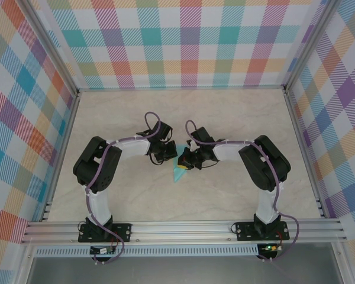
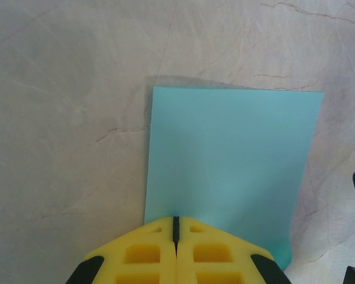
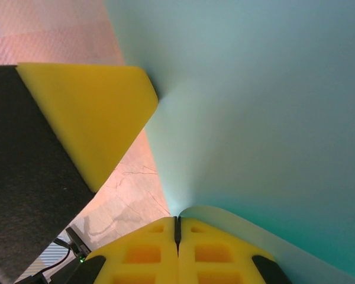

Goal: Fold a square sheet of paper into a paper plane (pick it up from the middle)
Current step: Third fold the triangle at the center of the table.

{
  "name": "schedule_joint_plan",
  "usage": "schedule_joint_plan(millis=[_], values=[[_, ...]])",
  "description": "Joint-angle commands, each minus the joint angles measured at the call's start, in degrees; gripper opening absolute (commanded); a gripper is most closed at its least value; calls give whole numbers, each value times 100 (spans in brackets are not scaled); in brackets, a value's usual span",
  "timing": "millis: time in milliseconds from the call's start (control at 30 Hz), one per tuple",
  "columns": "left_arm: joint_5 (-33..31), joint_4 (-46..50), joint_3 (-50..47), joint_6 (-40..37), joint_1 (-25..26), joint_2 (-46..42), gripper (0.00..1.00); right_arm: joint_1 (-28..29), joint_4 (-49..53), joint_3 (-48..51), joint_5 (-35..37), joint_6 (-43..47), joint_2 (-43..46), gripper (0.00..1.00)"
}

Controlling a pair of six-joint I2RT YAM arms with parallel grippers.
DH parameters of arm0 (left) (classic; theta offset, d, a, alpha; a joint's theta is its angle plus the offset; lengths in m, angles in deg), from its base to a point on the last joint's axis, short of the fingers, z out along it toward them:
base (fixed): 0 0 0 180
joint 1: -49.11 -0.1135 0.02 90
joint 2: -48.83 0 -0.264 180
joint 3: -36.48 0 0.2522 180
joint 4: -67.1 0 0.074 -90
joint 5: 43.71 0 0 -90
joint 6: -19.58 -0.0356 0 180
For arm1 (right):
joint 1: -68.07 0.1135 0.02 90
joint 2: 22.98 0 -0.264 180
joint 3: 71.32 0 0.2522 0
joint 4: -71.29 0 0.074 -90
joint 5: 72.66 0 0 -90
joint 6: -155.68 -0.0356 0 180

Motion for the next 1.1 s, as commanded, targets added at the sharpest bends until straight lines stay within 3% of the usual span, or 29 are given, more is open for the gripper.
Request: schedule_joint_plan(millis=[0,533,767,1067], values=[[-6,142,-133,-43,45,210,4,31,67,-133,-38,180,-145,4],[-37,178,-167,-27,42,108,4,27,199,-167,69,172,-259,4],[-384,582,-73,22,-59,-342,5,24,280,-142,107,186,-294,7],[-788,724,-543,268,-255,-1121,6,31,367,-124,205,180,-294,26]])
